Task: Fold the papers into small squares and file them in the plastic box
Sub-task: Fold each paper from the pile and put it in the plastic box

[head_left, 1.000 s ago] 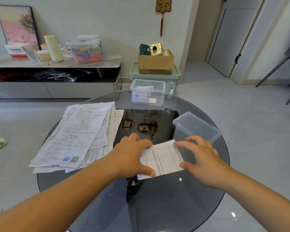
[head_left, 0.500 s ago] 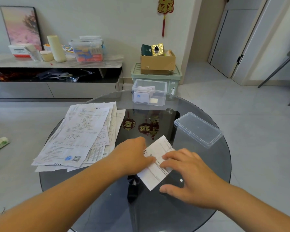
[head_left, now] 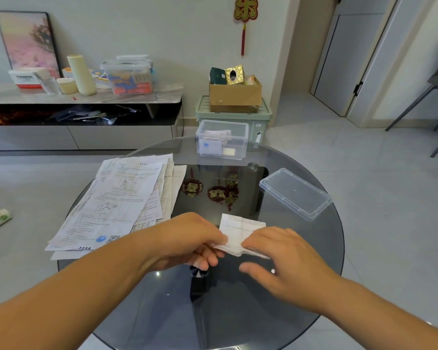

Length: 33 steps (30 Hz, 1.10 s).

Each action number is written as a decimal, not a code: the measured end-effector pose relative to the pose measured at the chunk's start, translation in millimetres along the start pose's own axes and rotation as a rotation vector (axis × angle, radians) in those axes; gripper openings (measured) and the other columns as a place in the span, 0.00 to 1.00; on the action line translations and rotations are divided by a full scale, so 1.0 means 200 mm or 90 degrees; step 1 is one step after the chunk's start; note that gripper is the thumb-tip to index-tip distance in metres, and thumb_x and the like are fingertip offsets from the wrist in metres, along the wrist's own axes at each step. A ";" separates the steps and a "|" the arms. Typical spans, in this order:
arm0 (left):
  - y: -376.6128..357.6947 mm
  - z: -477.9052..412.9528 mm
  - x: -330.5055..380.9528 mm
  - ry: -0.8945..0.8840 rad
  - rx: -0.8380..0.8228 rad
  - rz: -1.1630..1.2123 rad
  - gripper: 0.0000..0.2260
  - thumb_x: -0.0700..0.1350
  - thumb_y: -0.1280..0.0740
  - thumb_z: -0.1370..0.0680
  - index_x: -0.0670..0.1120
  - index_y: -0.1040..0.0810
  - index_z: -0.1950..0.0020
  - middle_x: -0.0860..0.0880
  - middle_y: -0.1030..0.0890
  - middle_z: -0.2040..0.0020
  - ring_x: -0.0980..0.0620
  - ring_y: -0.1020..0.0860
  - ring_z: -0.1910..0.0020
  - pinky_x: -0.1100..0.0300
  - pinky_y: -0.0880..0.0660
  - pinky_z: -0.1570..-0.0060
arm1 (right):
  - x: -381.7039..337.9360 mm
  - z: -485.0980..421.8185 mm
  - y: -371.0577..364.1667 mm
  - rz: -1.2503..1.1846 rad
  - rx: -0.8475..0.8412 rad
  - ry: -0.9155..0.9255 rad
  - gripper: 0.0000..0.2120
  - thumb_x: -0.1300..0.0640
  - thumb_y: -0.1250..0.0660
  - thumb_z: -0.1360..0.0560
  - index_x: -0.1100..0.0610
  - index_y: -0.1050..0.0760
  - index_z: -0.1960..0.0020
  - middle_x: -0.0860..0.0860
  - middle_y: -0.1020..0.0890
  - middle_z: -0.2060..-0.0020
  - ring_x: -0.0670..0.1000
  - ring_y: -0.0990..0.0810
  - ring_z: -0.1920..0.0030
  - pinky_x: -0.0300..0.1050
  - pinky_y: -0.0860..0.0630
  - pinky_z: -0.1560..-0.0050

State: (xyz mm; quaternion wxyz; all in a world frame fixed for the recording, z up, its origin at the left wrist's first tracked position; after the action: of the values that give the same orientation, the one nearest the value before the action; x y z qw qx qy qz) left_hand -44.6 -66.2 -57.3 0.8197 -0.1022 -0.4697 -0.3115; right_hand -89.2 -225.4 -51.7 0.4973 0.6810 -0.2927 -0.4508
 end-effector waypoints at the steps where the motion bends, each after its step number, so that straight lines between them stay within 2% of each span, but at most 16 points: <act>1: -0.01 0.01 0.00 -0.007 -0.026 -0.022 0.10 0.45 0.28 0.22 0.38 0.16 0.47 0.44 0.19 0.63 0.53 0.23 0.68 0.63 0.25 0.67 | 0.01 0.00 0.01 -0.020 0.020 -0.003 0.19 0.36 0.44 0.22 0.42 0.22 0.39 0.37 0.20 0.44 0.40 0.26 0.43 0.41 0.28 0.44; 3: -0.02 0.03 0.00 -0.025 -0.058 -0.117 0.16 0.52 0.24 0.27 0.43 0.15 0.44 0.47 0.20 0.64 0.50 0.23 0.64 0.61 0.23 0.62 | 0.03 -0.01 0.02 -0.080 0.037 -0.027 0.12 0.44 0.41 0.18 0.44 0.20 0.44 0.38 0.19 0.49 0.42 0.25 0.47 0.38 0.27 0.49; 5: -0.02 0.03 0.01 -0.055 -0.054 -0.232 0.19 0.53 0.23 0.28 0.48 0.16 0.40 0.51 0.20 0.68 0.51 0.22 0.64 0.60 0.22 0.61 | 0.09 -0.02 0.03 -0.153 0.035 -0.091 0.08 0.46 0.39 0.18 0.43 0.21 0.47 0.40 0.21 0.55 0.43 0.24 0.52 0.33 0.28 0.56; 6: -0.02 0.03 0.01 -0.073 -0.025 -0.279 0.18 0.54 0.24 0.27 0.48 0.16 0.40 0.53 0.20 0.69 0.53 0.21 0.66 0.60 0.22 0.62 | 0.11 -0.02 0.04 -0.178 0.043 -0.121 0.06 0.46 0.38 0.19 0.42 0.22 0.48 0.41 0.22 0.56 0.43 0.24 0.54 0.32 0.28 0.59; 8: 0.00 0.00 0.01 -0.103 0.079 -0.360 0.13 0.56 0.25 0.26 0.48 0.15 0.50 0.51 0.18 0.68 0.54 0.20 0.70 0.61 0.21 0.66 | 0.16 -0.04 0.03 -0.193 0.060 -0.174 0.03 0.45 0.35 0.21 0.40 0.25 0.47 0.41 0.21 0.55 0.42 0.24 0.55 0.32 0.28 0.61; 10: 0.02 -0.05 0.02 -0.116 0.187 -0.462 0.17 0.60 0.26 0.26 0.47 0.18 0.61 0.49 0.17 0.65 0.55 0.19 0.70 0.58 0.19 0.66 | 0.20 -0.06 0.00 -0.194 0.065 -0.220 0.13 0.44 0.31 0.23 0.40 0.28 0.40 0.40 0.21 0.53 0.44 0.24 0.50 0.35 0.26 0.54; 11: 0.02 -0.08 0.02 -0.118 0.228 -0.511 0.19 0.62 0.27 0.27 0.47 0.21 0.65 0.50 0.18 0.66 0.54 0.19 0.70 0.56 0.19 0.65 | 0.21 -0.07 -0.01 -0.174 0.066 -0.236 0.19 0.43 0.30 0.25 0.40 0.31 0.36 0.40 0.22 0.53 0.46 0.25 0.48 0.40 0.25 0.50; 14: 0.02 -0.12 0.03 -0.104 0.279 -0.572 0.22 0.64 0.28 0.28 0.48 0.28 0.69 0.52 0.23 0.71 0.54 0.24 0.70 0.57 0.26 0.68 | 0.22 -0.08 0.00 -0.090 0.057 -0.247 0.33 0.38 0.30 0.26 0.39 0.41 0.27 0.37 0.27 0.54 0.47 0.32 0.43 0.48 0.32 0.40; 17: 0.02 -0.14 0.03 -0.083 0.279 -0.588 0.21 0.65 0.28 0.28 0.51 0.29 0.67 0.53 0.22 0.67 0.55 0.24 0.69 0.61 0.30 0.70 | 0.18 -0.07 -0.01 -0.018 0.025 -0.213 0.31 0.32 0.35 0.27 0.37 0.40 0.27 0.38 0.30 0.47 0.45 0.37 0.40 0.46 0.41 0.40; 20: 0.02 -0.14 0.04 -0.069 0.276 -0.597 0.21 0.66 0.28 0.28 0.51 0.29 0.65 0.53 0.20 0.64 0.55 0.22 0.66 0.60 0.28 0.67 | 0.17 -0.06 -0.01 0.002 0.006 -0.213 0.29 0.28 0.38 0.27 0.36 0.35 0.29 0.39 0.33 0.47 0.45 0.39 0.40 0.44 0.45 0.43; 23: 0.03 -0.14 0.03 -0.041 0.259 -0.585 0.20 0.65 0.26 0.29 0.52 0.29 0.62 0.52 0.19 0.63 0.53 0.20 0.67 0.56 0.20 0.61 | 0.17 -0.08 0.00 -0.003 -0.014 -0.234 0.28 0.30 0.36 0.27 0.35 0.34 0.29 0.40 0.33 0.46 0.46 0.39 0.39 0.44 0.45 0.43; 26: 0.04 -0.15 0.02 -0.008 0.232 -0.575 0.20 0.64 0.25 0.30 0.50 0.28 0.58 0.50 0.16 0.61 0.52 0.16 0.67 0.55 0.16 0.57 | 0.20 -0.09 0.01 -0.018 -0.052 -0.269 0.28 0.32 0.33 0.28 0.34 0.34 0.30 0.42 0.33 0.45 0.48 0.39 0.37 0.47 0.42 0.41; 30: 0.03 -0.13 0.03 -0.015 0.250 -0.604 0.21 0.64 0.24 0.31 0.51 0.30 0.56 0.52 0.18 0.56 0.53 0.18 0.62 0.56 0.17 0.54 | 0.28 -0.07 0.04 -0.036 -0.079 -0.303 0.28 0.34 0.29 0.29 0.31 0.34 0.32 0.42 0.31 0.46 0.50 0.36 0.35 0.51 0.40 0.39; 32: 0.03 -0.10 0.07 -0.063 0.304 -0.643 0.26 0.65 0.23 0.33 0.53 0.33 0.51 0.54 0.22 0.51 0.54 0.22 0.55 0.57 0.21 0.55 | 0.29 -0.07 0.04 -0.046 -0.086 -0.306 0.27 0.36 0.28 0.29 0.31 0.33 0.33 0.42 0.30 0.45 0.50 0.35 0.34 0.51 0.40 0.38; 33: 0.03 -0.09 0.09 -0.105 0.323 -0.652 0.29 0.65 0.22 0.35 0.54 0.34 0.47 0.55 0.26 0.47 0.55 0.25 0.51 0.58 0.22 0.53 | 0.29 -0.07 0.04 -0.051 -0.087 -0.302 0.28 0.37 0.28 0.29 0.31 0.33 0.32 0.42 0.30 0.45 0.50 0.35 0.34 0.52 0.39 0.37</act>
State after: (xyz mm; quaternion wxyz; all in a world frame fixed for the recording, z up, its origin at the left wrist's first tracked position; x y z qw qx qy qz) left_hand -22.1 -77.3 -51.6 0.5244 0.3137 -0.5813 -0.5373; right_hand -50.8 -271.6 -61.0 0.4416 0.5316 -0.3428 -0.6363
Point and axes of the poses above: each hand's wrist, its own z-axis away from the middle knuckle, its own y-axis out of the back of the hand, x = y × z, the point moved 7 cm from there along -z, towards the middle knuckle
